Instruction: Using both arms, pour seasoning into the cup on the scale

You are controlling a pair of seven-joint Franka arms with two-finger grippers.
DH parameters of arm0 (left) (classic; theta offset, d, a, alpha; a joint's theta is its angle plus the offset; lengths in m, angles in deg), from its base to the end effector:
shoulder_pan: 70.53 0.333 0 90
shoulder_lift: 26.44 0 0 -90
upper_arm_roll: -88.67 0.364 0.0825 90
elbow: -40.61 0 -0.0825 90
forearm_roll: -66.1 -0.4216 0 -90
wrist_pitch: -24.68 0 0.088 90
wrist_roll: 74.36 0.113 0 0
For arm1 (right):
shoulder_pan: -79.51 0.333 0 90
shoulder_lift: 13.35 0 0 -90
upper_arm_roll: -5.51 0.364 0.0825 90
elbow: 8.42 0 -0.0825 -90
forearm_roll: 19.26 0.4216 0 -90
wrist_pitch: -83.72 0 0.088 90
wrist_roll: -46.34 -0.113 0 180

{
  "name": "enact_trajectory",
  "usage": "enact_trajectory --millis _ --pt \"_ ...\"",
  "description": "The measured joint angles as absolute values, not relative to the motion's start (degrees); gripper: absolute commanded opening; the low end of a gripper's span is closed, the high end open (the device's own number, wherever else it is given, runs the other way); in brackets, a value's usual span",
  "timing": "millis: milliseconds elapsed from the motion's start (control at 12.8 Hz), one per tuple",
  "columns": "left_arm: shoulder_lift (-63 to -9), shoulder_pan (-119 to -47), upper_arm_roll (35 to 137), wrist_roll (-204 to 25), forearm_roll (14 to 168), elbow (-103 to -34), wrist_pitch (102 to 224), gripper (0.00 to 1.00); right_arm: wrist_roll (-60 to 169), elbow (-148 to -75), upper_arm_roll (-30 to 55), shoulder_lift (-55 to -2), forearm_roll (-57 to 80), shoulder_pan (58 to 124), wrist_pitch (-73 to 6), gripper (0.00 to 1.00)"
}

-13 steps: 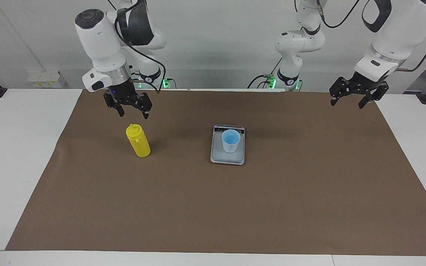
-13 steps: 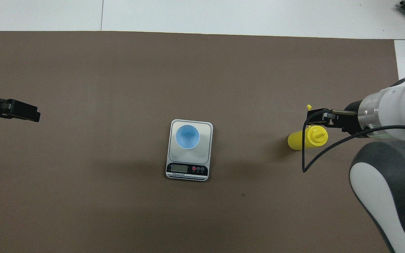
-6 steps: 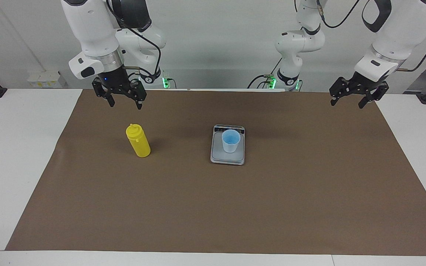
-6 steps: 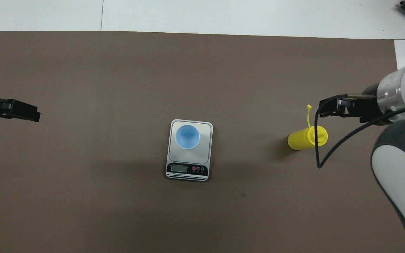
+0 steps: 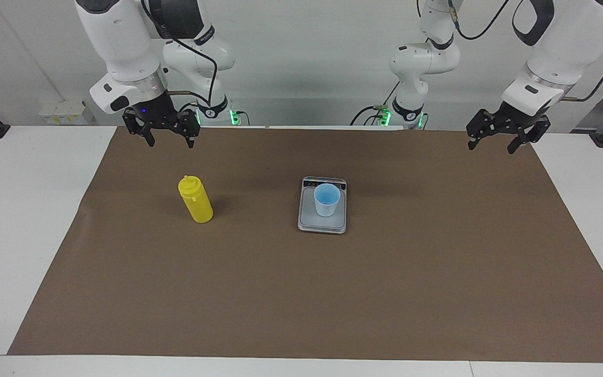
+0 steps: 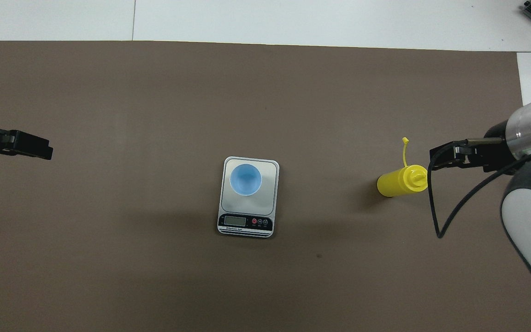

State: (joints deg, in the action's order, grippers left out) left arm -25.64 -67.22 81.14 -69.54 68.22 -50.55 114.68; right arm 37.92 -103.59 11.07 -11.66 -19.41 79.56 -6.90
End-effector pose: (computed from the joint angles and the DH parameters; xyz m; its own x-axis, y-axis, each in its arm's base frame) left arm 0.5849 -0.0480 0.6644 0.9876 -0.1570 -0.0034 -0.1568 -0.9870 0.0356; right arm 0.5770 0.0572 0.6387 0.9976 -0.0493 -0.0487 -0.0487 -0.9987 0.0127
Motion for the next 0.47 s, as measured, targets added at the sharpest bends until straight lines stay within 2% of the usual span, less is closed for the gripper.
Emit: enact_trajectory --millis 468 --pt "-25.6 -67.2 81.1 -69.5 68.2 -50.8 114.7 1.00 37.9 -105.7 11.0 -10.6 -19.4 79.1 -8.9 1.00"
